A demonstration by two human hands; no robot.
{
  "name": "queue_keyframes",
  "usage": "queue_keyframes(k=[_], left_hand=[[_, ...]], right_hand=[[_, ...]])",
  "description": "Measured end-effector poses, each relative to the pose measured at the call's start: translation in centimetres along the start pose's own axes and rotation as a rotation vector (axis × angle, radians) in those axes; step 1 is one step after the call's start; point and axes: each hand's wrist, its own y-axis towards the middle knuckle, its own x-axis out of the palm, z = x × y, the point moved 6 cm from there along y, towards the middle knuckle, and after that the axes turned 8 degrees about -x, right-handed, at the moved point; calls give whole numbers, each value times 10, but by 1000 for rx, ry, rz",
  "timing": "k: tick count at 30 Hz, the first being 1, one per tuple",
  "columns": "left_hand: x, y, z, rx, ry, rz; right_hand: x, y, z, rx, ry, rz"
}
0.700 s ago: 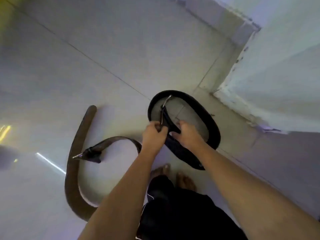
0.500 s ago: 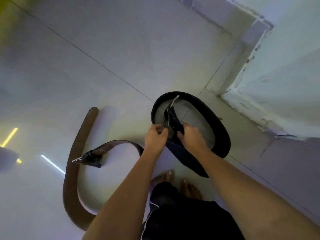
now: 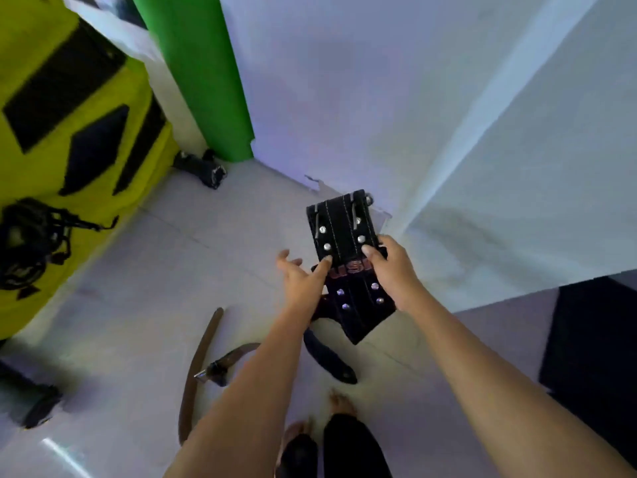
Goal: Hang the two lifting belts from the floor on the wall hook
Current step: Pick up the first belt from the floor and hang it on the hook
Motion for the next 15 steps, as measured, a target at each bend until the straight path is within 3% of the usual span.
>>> queue_keyframes(k=[6, 15], left_hand=[[3, -134, 135, 189, -46, -414], [6, -339, 263, 633, -103, -580]], right_hand=[[-106, -87, -158, -166, 207, 174], [-212, -242, -280, -347, 596, 406]])
